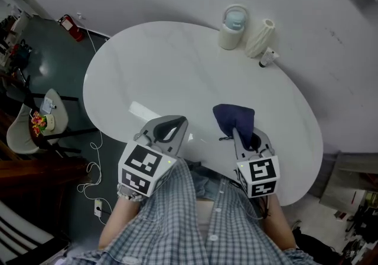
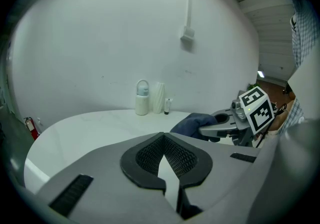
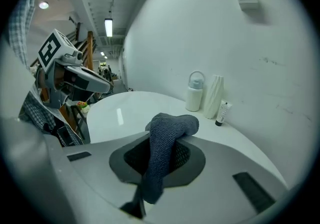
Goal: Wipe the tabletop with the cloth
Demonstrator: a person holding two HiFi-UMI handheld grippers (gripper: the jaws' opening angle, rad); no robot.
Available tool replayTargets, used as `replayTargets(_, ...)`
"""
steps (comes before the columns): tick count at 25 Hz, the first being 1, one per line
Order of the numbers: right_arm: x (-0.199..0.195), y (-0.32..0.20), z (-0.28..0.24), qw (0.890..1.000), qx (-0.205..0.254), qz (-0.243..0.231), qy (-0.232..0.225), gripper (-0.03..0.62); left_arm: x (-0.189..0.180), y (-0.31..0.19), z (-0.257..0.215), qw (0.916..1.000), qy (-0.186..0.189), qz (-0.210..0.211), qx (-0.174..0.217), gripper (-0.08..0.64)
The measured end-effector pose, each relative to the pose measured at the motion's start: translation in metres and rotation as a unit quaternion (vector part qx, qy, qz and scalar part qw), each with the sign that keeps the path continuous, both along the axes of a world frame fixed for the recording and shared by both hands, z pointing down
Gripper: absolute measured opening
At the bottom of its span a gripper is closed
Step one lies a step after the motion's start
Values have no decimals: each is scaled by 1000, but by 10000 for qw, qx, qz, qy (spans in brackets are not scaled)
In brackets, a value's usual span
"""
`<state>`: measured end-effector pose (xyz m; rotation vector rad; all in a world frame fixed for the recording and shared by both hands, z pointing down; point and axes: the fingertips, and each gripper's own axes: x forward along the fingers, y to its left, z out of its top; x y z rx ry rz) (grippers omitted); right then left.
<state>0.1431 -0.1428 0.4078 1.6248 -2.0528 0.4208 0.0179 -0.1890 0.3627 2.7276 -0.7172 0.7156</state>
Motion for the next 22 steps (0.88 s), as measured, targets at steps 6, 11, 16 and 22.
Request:
replayTargets(6, -1, 2, -7, 9999, 93, -71, 67, 31, 3, 5, 1, 10000, -10, -11, 28, 3)
replayTargets(11, -4, -1, -8, 9998, 138, -170, 1, 31, 4, 7, 0, 10000, -4, -53, 54, 3)
replayTargets(16, -6, -2, -9, 9996, 162, -212, -23, 31, 4, 9, -2, 9999, -9, -80, 74, 3)
replayTargets(22, -8, -3, -11, 9996, 187, -223, -14, 31, 4, 9, -3, 9999, -12, -62, 91, 3)
